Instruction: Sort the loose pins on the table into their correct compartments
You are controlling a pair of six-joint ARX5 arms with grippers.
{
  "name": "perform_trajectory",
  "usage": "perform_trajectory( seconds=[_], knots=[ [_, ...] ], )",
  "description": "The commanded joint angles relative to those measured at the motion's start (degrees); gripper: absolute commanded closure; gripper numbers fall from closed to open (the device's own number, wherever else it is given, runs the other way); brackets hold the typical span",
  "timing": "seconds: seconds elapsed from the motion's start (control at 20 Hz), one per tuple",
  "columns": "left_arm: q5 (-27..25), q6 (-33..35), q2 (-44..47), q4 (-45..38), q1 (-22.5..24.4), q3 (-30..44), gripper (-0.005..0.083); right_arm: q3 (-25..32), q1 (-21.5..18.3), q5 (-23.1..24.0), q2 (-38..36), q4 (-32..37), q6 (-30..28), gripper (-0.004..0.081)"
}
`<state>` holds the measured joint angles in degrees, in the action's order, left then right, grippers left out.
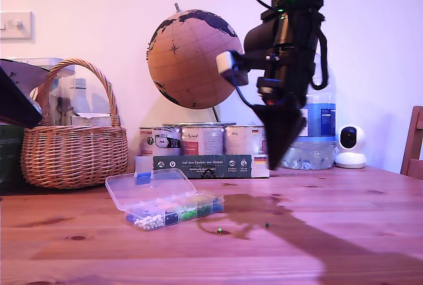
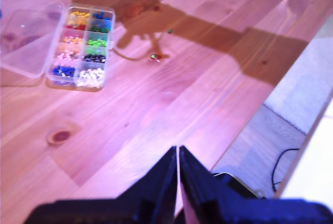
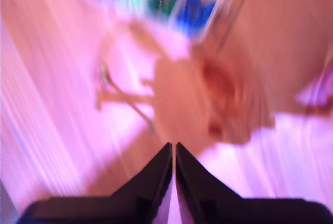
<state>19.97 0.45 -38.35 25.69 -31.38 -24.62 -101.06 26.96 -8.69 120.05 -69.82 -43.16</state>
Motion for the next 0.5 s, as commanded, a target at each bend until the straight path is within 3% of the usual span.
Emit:
perform_trajectory(
  seconds=[0.0, 0.25, 0.45],
  knots=[
    [0.0, 0.0, 0.1, -0.5, -0.1, 0.6, 0.0797, 0.0, 2.1, 2.0, 1.7, 0.2, -1.1, 0.0782],
    [0.0, 0.0, 0.1, -0.5, -0.1, 0.6, 0.0797, 0.0, 5.6, 3.0, 1.0, 2.6, -1.6, 0.0782],
    [0.0, 0.0, 0.1, -0.5, -0.1, 0.6, 0.0797, 0.0, 4.9, 2.8, -3.1, 3.8, 1.7, 0.0782]
  ],
)
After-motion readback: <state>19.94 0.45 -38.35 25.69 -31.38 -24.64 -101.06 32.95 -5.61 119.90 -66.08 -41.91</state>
